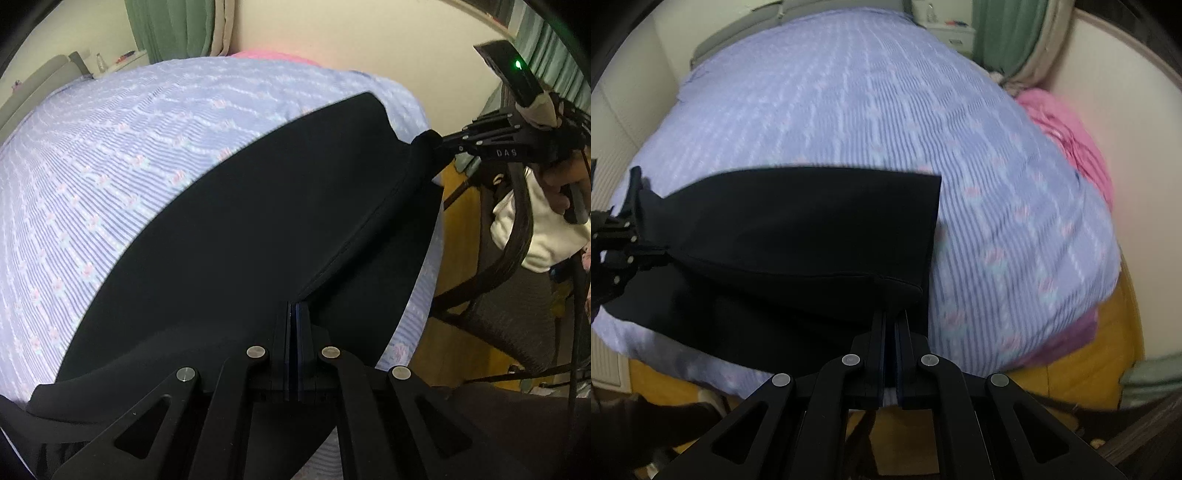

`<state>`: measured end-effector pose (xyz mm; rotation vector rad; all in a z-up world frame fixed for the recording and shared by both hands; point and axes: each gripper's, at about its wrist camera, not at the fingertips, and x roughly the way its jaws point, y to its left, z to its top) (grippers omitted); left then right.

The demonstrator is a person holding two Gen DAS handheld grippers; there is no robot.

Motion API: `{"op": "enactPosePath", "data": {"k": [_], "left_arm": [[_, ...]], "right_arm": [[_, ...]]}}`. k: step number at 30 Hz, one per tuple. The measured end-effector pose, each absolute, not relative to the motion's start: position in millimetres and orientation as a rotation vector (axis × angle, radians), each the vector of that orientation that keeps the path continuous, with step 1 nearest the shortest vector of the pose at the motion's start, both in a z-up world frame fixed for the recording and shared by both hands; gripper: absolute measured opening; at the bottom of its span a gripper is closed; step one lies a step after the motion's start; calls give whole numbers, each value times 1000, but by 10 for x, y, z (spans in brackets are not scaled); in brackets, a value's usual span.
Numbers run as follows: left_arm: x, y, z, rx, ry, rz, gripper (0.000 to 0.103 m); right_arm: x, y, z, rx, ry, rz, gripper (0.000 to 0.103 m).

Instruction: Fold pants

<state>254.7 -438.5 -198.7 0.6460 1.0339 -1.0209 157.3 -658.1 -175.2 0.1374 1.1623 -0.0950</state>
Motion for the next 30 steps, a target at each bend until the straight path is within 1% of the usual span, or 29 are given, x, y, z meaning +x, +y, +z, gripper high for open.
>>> {"op": "enactPosePath", "data": {"k": [7,8,9,10,11,12,13,14,18,24,26,30], "left_arm": [[2376,-4380,-2191,708,1012,-987,5],[2368,-4380,-2217,713,1011,-983,5],[2364,-4383,-2231,716,1011,-981,4],[2367,-4380,-2250,720,1013,-981,5],[2368,-4376,-2256,723,1009,-982,5],[2367,-4371,-2257,726,1002,-984,5],[2359,-4366,-2256,731,992,-986,5],[2346,-4361,-2249,740,979,-991,5],[2298,-4327,-2241,758,952,-1013,5],[2262,-4280,-2196,765,928,-1032,7],[2270,-4265,-2147,754,917,-1044,12],[2338,-4310,-2043,765,913,-1072,13]], "right_arm": [[1514,-6453,-1932,85,1205,-130,4],[1502,-6437,-1951,70,1220,-148,7],[1471,-6423,-1948,56,1221,-168,11],[1458,-6422,-1938,49,1218,-184,24],[1393,-6431,-1903,57,1201,-202,35],[1362,-6437,-1880,67,1193,-212,39],[1317,-6449,-1858,80,1187,-235,47],[1270,-6470,-1830,101,1181,-255,53],[1124,-6517,-1761,319,1149,-276,53],[1065,-6409,-1826,519,1098,-352,53],[1041,-6411,-1885,618,1067,-381,53],[1003,-6389,-1962,748,1005,-449,53]]}}
